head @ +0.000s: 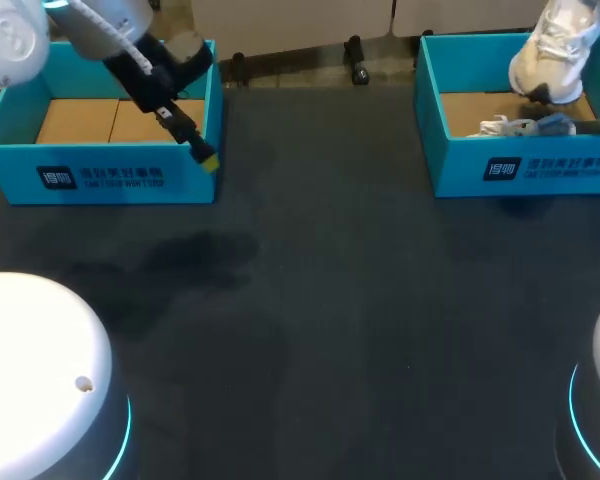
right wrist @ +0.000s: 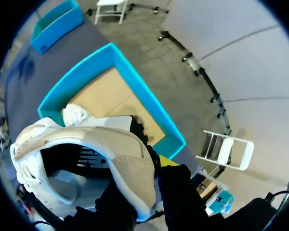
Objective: Take the shoe out of the shoebox, open the shoe tongue, remove and reinsert the insole, then place the shoe into the shoebox
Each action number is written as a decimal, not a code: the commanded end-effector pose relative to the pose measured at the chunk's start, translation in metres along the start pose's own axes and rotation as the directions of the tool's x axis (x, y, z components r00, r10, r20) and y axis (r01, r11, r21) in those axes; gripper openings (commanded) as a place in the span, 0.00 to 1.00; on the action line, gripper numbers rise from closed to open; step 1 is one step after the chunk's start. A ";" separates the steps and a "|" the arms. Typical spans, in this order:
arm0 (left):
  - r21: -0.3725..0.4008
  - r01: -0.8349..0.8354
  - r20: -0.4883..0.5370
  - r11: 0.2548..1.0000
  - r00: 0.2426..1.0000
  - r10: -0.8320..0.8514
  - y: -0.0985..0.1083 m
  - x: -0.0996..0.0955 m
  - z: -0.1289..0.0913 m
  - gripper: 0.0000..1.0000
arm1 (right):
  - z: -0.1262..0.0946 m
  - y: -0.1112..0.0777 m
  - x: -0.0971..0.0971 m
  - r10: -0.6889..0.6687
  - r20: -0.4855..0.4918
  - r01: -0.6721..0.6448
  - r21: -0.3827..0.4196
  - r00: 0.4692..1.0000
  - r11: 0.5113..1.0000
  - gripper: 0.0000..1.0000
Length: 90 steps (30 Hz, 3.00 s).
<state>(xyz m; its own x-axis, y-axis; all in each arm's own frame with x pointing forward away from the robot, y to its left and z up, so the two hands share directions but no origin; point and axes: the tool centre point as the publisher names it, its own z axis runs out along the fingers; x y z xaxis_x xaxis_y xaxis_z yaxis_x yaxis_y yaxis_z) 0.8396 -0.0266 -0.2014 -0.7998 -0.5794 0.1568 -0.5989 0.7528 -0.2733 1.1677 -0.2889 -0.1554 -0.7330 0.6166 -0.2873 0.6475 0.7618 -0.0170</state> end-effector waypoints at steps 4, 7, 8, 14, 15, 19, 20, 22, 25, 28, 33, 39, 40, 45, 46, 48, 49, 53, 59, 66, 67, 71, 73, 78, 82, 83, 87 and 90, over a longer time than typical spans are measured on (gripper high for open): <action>0.007 0.072 0.024 0.997 0.997 -0.072 0.005 0.002 -0.006 1.00 | 0.002 -0.003 0.001 0.146 0.035 -0.147 0.005 0.989 0.989 0.00; -0.015 0.120 0.036 0.993 0.992 -0.120 0.006 0.001 -0.008 1.00 | 0.002 -0.003 0.001 0.161 0.031 -0.162 0.040 0.986 0.986 0.00; -0.022 0.148 0.049 0.989 0.988 -0.147 0.007 0.000 -0.009 1.00 | 0.002 -0.003 0.001 0.161 0.031 -0.162 0.040 0.986 0.986 0.00; -0.028 0.229 0.059 0.973 0.972 -0.227 0.010 -0.006 -0.016 1.00 | 0.002 -0.003 0.001 0.161 0.031 -0.162 0.040 0.986 0.986 0.00; -0.024 0.230 0.063 0.973 0.972 -0.228 0.011 -0.006 -0.017 1.00 | 0.002 -0.003 0.001 0.161 0.031 -0.162 0.040 0.986 0.986 0.00; -0.031 0.305 0.139 0.952 0.945 -0.298 0.015 -0.009 -0.017 1.00 | 0.002 -0.003 0.001 0.161 0.031 -0.162 0.040 0.986 0.986 0.00; -0.035 0.357 0.166 0.933 0.923 -0.347 0.016 -0.010 -0.016 1.00 | 0.002 -0.003 0.001 0.161 0.031 -0.162 0.040 0.986 0.986 0.00; -0.018 0.399 0.200 0.917 0.900 -0.387 0.018 -0.012 -0.016 1.00 | 0.002 -0.003 0.001 0.161 0.031 -0.162 0.040 0.986 0.986 0.00; -0.003 0.457 0.219 0.889 0.868 -0.445 0.021 -0.015 -0.017 1.00 | 0.002 -0.003 0.001 0.161 0.031 -0.162 0.040 0.986 0.986 0.00; 0.000 0.495 0.228 0.869 0.846 -0.482 0.021 -0.020 -0.017 1.00 | 0.005 -0.004 0.002 0.253 0.020 -0.254 0.033 0.967 0.967 0.00; -0.014 0.504 0.232 0.864 0.842 -0.487 0.022 -0.028 -0.016 1.00 | 0.014 -0.005 0.004 0.464 0.023 -0.465 0.051 0.886 0.884 0.00; 0.002 0.582 0.250 0.813 0.787 -0.564 0.024 -0.039 -0.018 1.00 | 0.020 -0.010 0.007 0.627 0.055 -0.628 0.112 0.777 0.770 0.00; 0.000 0.601 0.250 0.800 0.774 -0.582 0.024 -0.041 -0.018 1.00 | 0.021 -0.011 0.007 0.648 0.061 -0.651 0.104 0.759 0.752 0.00; 0.016 0.665 0.254 0.747 0.720 -0.646 0.027 -0.049 -0.017 1.00 | 0.025 -0.011 0.007 0.729 0.079 -0.733 0.105 0.680 0.672 0.00; 0.014 0.674 0.259 0.739 0.711 -0.653 0.027 -0.050 -0.016 1.00 | 0.027 -0.011 0.007 0.745 0.077 -0.749 0.099 0.663 0.656 0.00; 0.018 0.692 0.260 0.722 0.694 -0.671 0.028 -0.053 -0.015 1.00 | 0.030 -0.011 0.007 0.765 0.096 -0.771 0.095 0.637 0.630 0.00; 0.019 0.703 0.258 0.711 0.684 -0.683 0.029 -0.054 -0.015 1.00 | 0.032 -0.011 0.007 0.774 0.107 -0.781 0.096 0.624 0.617 0.00; 0.032 0.732 0.257 0.680 0.652 -0.714 0.032 -0.060 -0.016 1.00 | 0.038 -0.014 0.007 0.808 0.139 -0.820 0.088 0.573 0.566 0.00; 0.056 0.782 0.256 0.620 0.589 -0.766 0.034 -0.066 -0.020 1.00 | 0.045 -0.017 0.009 0.826 0.141 -0.838 0.080 0.546 0.540 0.00; 0.032 0.762 0.265 0.646 0.617 -0.741 0.030 -0.064 -0.017 1.00 | 0.046 -0.017 0.009 0.823 0.135 -0.834 0.083 0.552 0.546 0.00; 0.031 0.759 0.270 0.650 0.620 -0.737 0.030 -0.063 -0.016 1.00 | 0.046 -0.017 0.009 0.823 0.135 -0.834 0.083 0.552 0.546 0.00; 0.016 0.755 0.277 0.655 0.626 -0.729 0.028 -0.060 -0.012 1.00 | 0.046 -0.017 0.009 0.823 0.135 -0.834 0.083 0.552 0.546 0.00; 0.010 0.753 0.277 0.658 0.630 -0.726 0.028 -0.059 -0.010 1.00 | 0.046 -0.017 0.009 0.823 0.135 -0.834 0.083 0.552 0.546 0.00; -0.001 0.751 0.271 0.660 0.635 -0.723 0.028 -0.056 -0.008 1.00 | 0.052 -0.018 0.012 0.828 0.137 -0.839 0.074 0.544 0.540 0.00; -0.014 0.756 0.267 0.655 0.634 -0.726 0.026 -0.055 -0.005 1.00 | 0.061 -0.022 0.016 0.831 0.137 -0.842 0.071 0.540 0.535 0.00; -0.026 0.758 0.263 0.652 0.634 -0.727 0.025 -0.055 -0.003 1.00 | 0.063 -0.022 0.017 0.831 0.136 -0.842 0.074 0.540 0.535 0.00; -0.041 0.748 0.252 0.662 0.649 -0.718 0.024 -0.056 0.004 1.00 | 0.071 -0.025 0.020 0.831 0.133 -0.842 0.078 0.540 0.534 0.00; -0.043 0.753 0.268 0.657 0.642 -0.718 0.025 -0.056 0.012 1.00 | 0.074 -0.028 0.021 0.836 0.127 -0.845 0.079 0.534 0.528 0.00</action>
<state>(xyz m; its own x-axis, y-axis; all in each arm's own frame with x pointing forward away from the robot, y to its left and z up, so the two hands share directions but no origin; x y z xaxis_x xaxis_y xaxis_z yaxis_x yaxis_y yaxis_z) 0.8656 0.0255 -0.2217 -0.0730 -0.9963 0.0445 -0.9970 0.0718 -0.0274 1.1536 -0.3090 -0.2303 0.1752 0.9391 -0.2956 0.9794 -0.1355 0.1499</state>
